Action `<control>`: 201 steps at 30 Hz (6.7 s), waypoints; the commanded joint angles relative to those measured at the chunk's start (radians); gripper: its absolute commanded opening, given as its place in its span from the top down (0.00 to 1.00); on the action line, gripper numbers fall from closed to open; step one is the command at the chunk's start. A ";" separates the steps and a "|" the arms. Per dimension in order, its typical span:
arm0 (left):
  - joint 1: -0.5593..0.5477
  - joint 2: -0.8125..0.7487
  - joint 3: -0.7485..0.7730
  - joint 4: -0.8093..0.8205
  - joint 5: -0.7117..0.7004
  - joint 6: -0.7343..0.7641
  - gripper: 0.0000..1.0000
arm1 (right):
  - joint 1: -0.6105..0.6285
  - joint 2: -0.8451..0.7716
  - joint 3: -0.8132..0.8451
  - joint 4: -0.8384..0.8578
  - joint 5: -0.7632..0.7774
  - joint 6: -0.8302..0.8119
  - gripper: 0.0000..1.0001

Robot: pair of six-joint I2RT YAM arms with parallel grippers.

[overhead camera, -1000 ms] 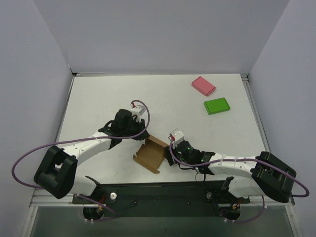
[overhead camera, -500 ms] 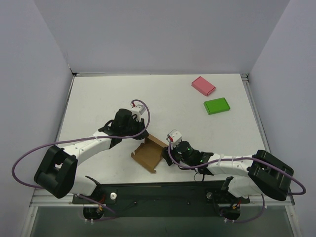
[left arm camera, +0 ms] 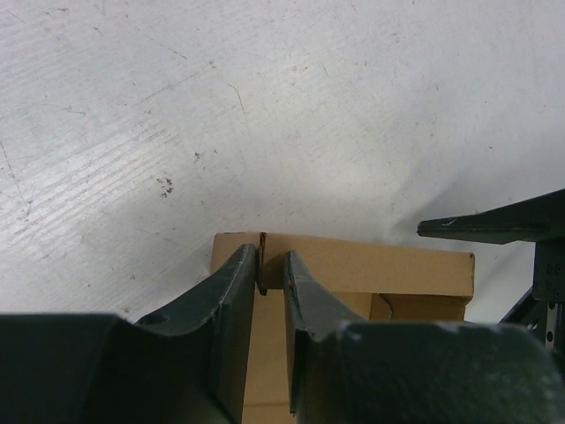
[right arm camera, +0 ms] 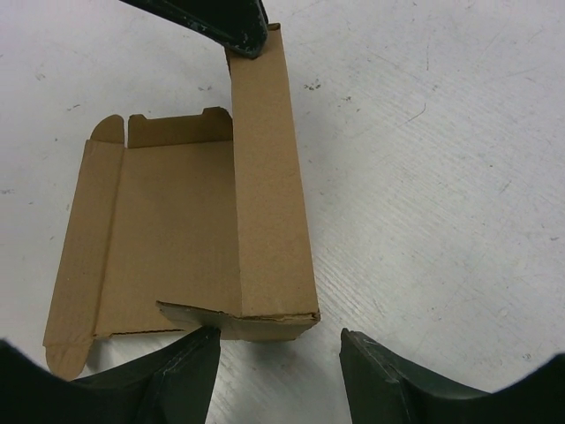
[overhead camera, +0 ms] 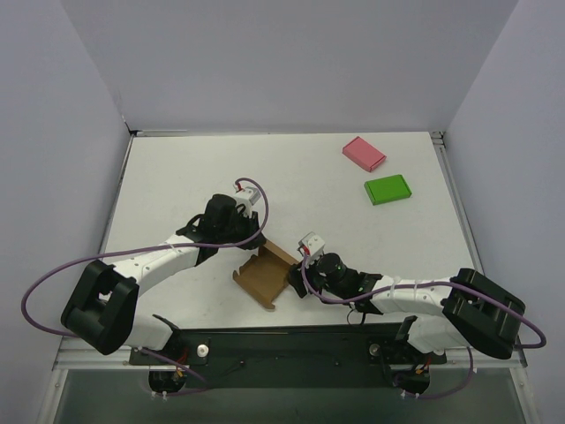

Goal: Fold the paper box

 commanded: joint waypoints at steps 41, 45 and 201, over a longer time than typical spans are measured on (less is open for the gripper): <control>-0.010 0.040 0.003 -0.112 0.030 0.007 0.73 | 0.067 0.042 0.074 0.158 0.053 0.086 0.39; -0.010 0.040 0.004 -0.109 0.033 0.007 0.73 | 0.079 0.073 0.089 0.157 0.082 0.085 0.44; -0.869 0.132 -0.546 0.948 -0.838 -0.107 1.00 | -0.171 -0.039 0.082 -0.205 0.183 0.162 0.78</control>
